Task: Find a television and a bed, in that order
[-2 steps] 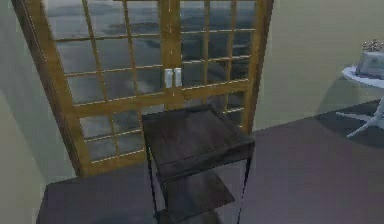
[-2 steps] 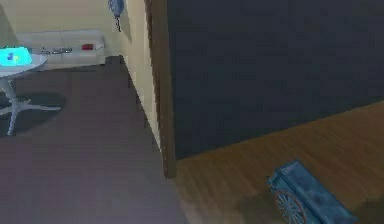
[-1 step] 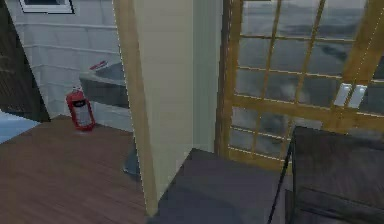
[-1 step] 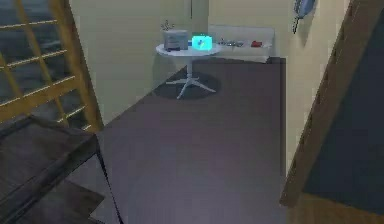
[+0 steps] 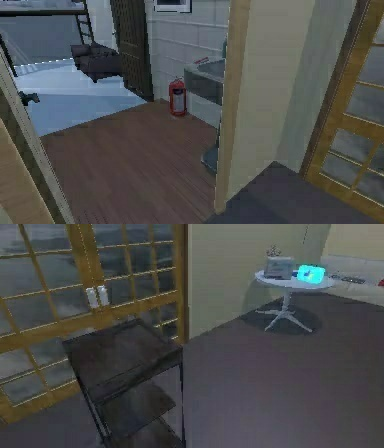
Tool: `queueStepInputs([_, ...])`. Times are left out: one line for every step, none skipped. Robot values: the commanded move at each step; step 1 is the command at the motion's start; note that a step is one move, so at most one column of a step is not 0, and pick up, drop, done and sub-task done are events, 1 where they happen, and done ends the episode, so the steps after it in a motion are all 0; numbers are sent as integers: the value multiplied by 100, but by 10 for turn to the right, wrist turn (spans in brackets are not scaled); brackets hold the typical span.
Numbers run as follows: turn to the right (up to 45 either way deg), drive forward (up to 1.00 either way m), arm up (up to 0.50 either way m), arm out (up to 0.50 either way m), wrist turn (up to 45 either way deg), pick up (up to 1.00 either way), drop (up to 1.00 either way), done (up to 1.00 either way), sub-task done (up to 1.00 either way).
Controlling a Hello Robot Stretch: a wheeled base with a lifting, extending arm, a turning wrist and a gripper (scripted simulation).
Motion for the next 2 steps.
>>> queueStepInputs([0, 75, 0, 0, 0, 0, 0, 0, 0])
queueStepInputs([-450, 0, 0, 0, 0, 0, 0, 0, 0])
